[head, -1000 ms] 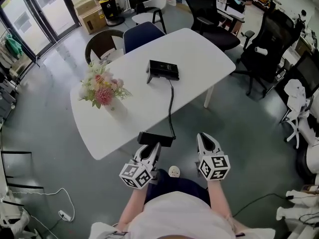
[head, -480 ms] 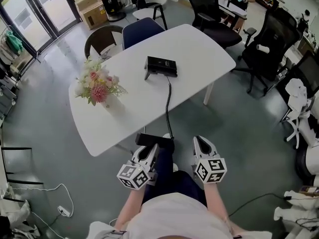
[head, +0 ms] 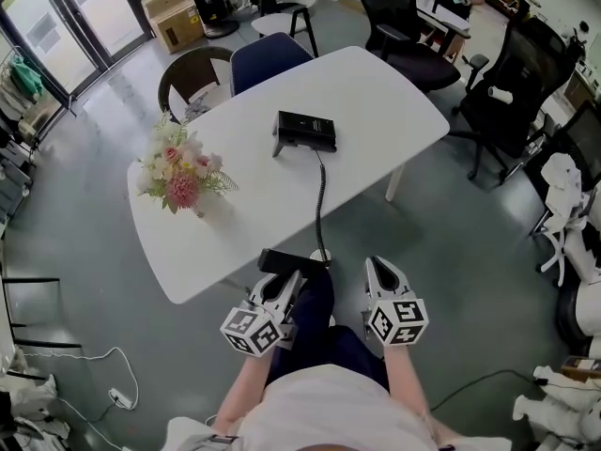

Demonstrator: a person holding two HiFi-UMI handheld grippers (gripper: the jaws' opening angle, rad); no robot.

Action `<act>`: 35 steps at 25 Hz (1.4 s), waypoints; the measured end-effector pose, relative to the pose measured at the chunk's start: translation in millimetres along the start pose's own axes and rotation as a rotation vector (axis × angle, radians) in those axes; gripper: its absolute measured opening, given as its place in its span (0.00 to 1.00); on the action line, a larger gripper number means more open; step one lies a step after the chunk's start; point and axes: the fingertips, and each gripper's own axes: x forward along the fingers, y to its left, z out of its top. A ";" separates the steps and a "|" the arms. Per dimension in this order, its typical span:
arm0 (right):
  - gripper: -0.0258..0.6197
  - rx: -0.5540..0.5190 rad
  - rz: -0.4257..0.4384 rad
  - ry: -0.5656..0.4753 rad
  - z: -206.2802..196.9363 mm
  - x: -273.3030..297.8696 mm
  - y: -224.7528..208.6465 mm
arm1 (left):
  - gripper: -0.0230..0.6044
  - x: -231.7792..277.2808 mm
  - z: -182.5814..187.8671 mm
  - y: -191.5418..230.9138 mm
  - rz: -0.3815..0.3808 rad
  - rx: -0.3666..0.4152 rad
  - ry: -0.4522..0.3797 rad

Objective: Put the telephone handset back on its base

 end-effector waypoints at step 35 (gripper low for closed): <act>0.11 -0.047 0.032 0.030 112.6 177.7 -43.6 | 0.16 172.4 100.4 75.7 -0.021 -0.048 -0.013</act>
